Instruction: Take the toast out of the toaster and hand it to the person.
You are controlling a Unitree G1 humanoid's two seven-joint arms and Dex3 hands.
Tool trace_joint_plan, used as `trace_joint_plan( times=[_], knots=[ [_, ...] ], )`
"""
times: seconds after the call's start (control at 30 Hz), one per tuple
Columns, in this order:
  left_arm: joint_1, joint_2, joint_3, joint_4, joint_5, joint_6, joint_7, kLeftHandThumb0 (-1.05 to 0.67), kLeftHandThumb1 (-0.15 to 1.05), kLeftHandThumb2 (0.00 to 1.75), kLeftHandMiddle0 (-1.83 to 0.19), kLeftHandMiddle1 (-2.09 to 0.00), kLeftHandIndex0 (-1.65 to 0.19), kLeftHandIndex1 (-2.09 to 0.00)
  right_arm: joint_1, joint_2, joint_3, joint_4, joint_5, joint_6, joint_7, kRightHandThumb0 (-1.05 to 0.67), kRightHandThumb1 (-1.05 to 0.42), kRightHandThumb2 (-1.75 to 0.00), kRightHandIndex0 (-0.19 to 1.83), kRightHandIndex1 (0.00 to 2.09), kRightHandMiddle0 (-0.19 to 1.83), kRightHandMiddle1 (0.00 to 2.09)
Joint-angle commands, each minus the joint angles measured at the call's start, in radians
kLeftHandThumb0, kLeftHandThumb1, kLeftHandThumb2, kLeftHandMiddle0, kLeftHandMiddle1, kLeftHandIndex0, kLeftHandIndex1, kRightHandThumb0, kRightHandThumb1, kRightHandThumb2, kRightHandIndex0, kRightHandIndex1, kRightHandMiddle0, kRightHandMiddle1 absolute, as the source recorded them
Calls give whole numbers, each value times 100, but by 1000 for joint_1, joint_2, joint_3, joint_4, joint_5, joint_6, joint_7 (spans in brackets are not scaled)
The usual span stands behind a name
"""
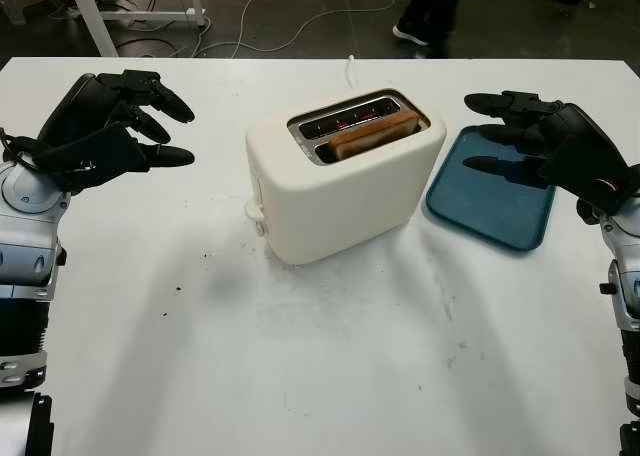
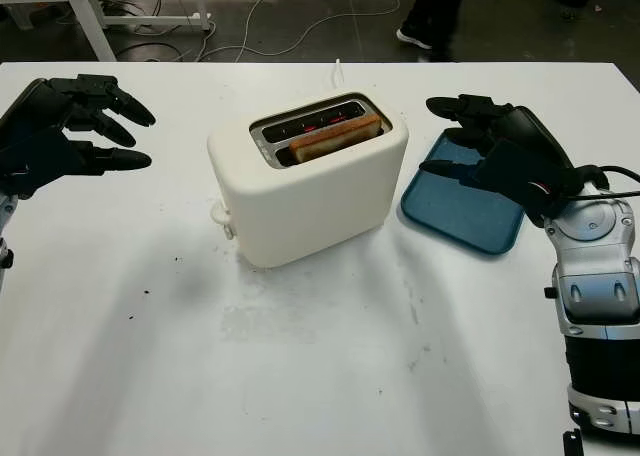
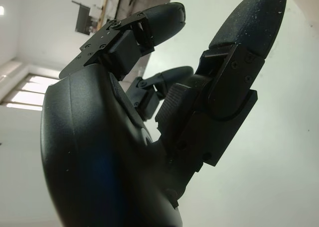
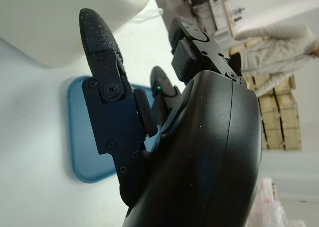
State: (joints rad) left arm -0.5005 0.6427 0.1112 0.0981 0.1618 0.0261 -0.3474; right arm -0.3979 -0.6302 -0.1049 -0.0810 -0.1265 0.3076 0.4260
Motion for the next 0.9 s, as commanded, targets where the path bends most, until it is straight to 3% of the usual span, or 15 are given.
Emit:
trace_joint_plan(
  times=[0.0, 0.87],
  knots=[
    [10, 9, 5, -11, -2, -1, 1, -105, 70, 1, -74, -94, -69, -89, -10, 2, 6, -5, 3, -14, -7, -63, -91, 0, 51, 1, 46, 1],
    [-4, 2, 2, 4, -8, -12, 3, -105, 70, 0, -74, -95, -70, -89, -13, 16, 11, -11, 21, 8, 0, -64, -90, 0, 48, 0, 43, 0]
  ],
)
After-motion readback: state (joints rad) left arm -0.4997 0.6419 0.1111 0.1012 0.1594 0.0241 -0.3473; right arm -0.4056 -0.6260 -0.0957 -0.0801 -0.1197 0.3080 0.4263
